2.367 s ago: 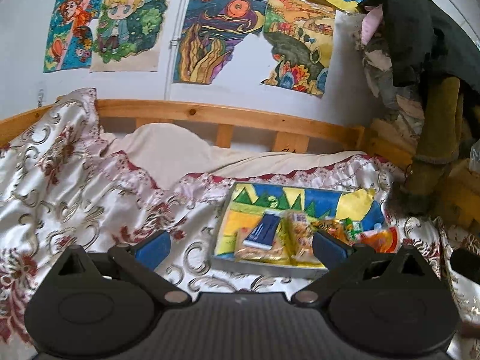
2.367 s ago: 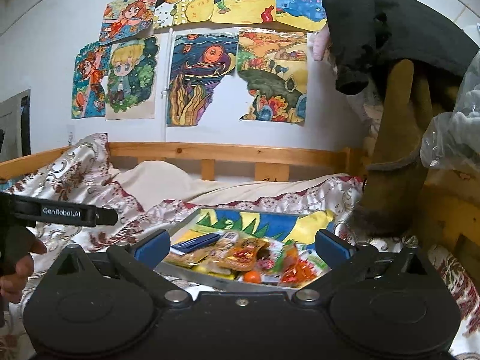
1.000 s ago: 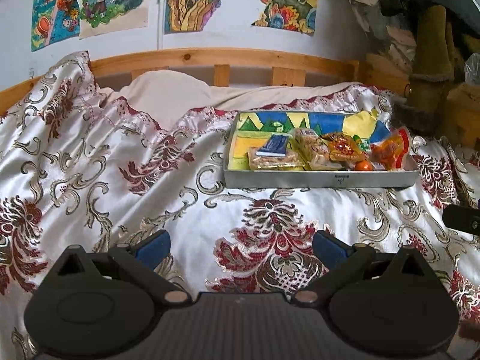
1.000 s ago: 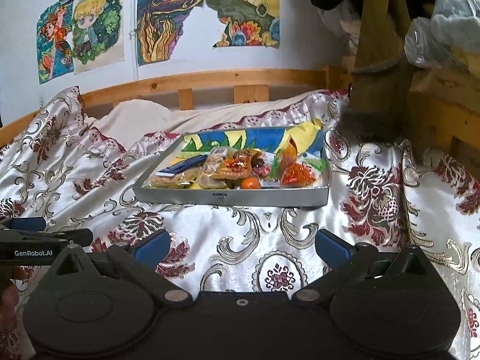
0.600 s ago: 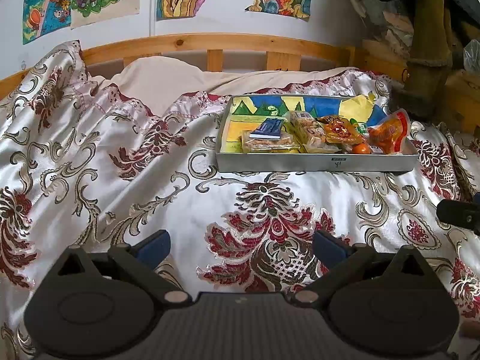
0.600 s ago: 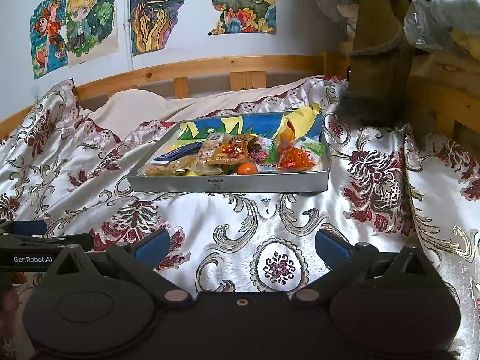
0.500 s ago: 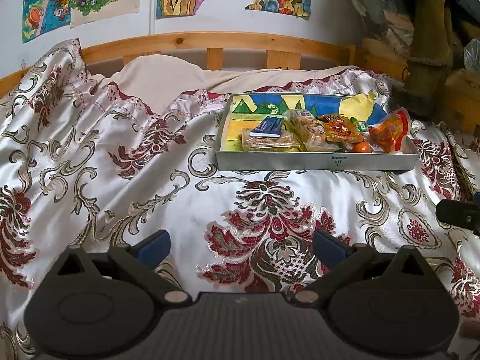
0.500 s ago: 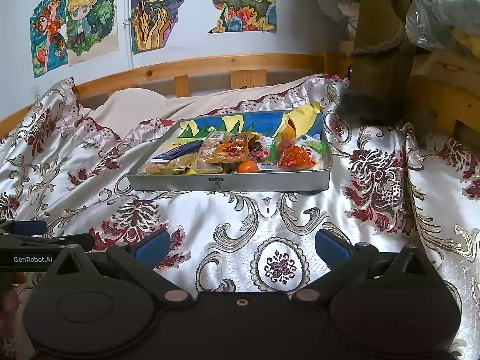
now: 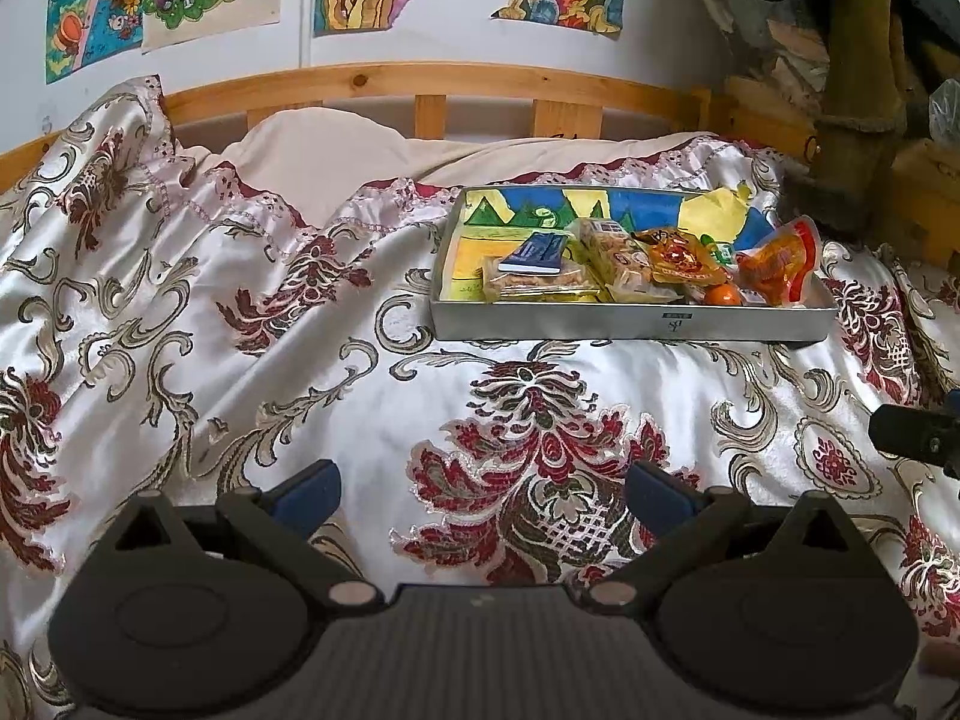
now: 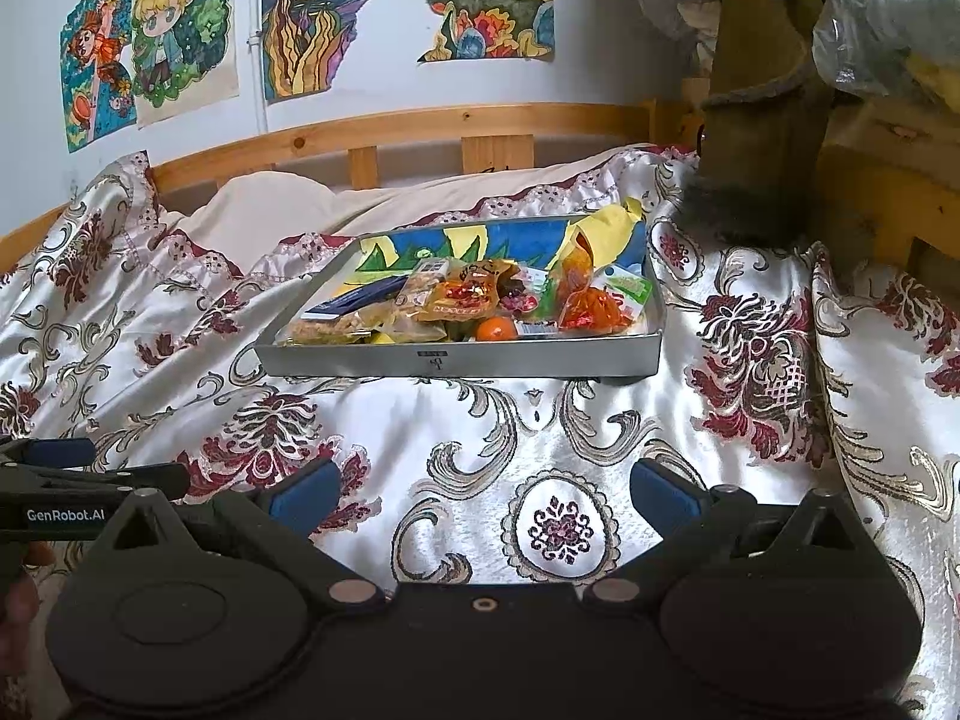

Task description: Organize snacks

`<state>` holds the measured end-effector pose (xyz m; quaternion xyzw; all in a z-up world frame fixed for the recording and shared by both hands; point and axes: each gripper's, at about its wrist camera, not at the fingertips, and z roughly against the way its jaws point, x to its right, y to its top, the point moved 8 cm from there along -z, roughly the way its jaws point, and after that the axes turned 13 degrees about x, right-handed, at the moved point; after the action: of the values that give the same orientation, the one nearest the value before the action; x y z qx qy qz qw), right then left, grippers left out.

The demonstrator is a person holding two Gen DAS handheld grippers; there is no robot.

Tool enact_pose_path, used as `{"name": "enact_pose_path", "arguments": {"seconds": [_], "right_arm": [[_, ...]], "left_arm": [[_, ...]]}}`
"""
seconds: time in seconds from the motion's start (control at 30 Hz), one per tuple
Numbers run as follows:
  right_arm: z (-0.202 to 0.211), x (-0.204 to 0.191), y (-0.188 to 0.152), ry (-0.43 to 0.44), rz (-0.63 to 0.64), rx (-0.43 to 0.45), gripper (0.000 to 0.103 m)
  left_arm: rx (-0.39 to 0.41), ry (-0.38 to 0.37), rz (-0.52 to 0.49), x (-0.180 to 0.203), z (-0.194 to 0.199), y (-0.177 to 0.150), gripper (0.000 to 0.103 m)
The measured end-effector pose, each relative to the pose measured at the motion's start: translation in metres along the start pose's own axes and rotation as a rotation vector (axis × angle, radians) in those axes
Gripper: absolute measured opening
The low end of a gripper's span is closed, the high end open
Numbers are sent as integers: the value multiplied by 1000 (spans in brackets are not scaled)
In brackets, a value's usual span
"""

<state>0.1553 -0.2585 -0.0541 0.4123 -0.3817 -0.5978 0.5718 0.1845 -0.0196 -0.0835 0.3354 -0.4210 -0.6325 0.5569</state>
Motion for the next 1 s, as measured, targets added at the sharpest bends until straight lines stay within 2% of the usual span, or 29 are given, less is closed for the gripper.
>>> {"name": "enact_pose_path", "arguments": {"seconds": [1.0], "right_arm": [[1,-1,-1,-1,-3,-4,102]], "left_arm": [[-16,-14,-15,5,1,-2,103]]}}
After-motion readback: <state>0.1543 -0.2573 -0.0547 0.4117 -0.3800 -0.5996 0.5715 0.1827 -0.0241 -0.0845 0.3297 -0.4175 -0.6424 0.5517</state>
